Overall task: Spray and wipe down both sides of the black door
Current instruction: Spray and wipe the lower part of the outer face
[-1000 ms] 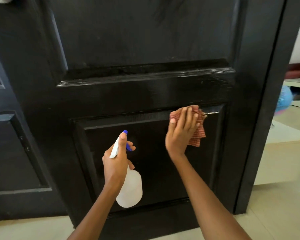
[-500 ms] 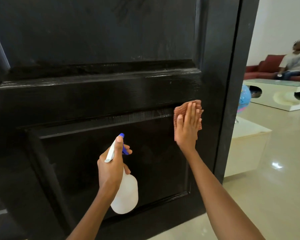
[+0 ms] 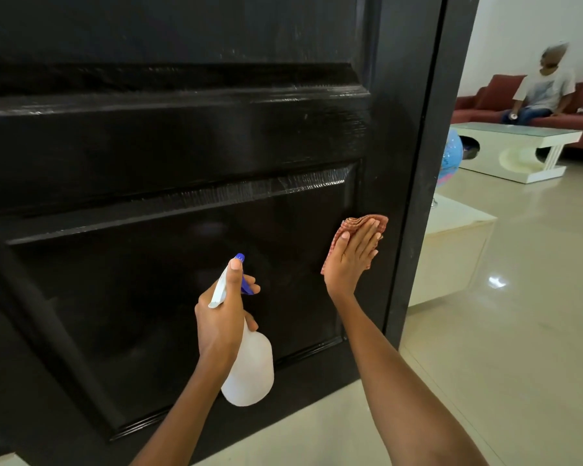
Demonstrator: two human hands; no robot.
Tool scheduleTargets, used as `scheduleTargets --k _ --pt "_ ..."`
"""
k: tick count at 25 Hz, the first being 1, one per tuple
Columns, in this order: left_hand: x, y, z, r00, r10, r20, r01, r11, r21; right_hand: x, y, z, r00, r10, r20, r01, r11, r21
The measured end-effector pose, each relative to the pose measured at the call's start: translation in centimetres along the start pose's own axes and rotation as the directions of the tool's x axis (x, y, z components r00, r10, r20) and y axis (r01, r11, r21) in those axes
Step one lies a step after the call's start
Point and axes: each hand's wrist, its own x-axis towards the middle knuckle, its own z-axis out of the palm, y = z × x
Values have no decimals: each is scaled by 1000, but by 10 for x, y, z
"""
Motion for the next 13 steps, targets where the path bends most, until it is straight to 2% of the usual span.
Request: scheduleTargets --k 3,7,10,13 --pt "-3 -11 9 1000 -24 19 24 1000 16 -2 28 -5 960 277 36 -279 958 70" --pt "-9 -19 19 999 -37 33 37 999 28 12 71 -26 809 563 170 -588 781 211" --pt "-16 -30 23 996 -75 39 74 997 38 -2 91 -31 740 577 345 -672 656 345" --pt "-27 -49 20 990 -135 33 134 990 44 -18 88 -24 767 595 240 -641 699 317"
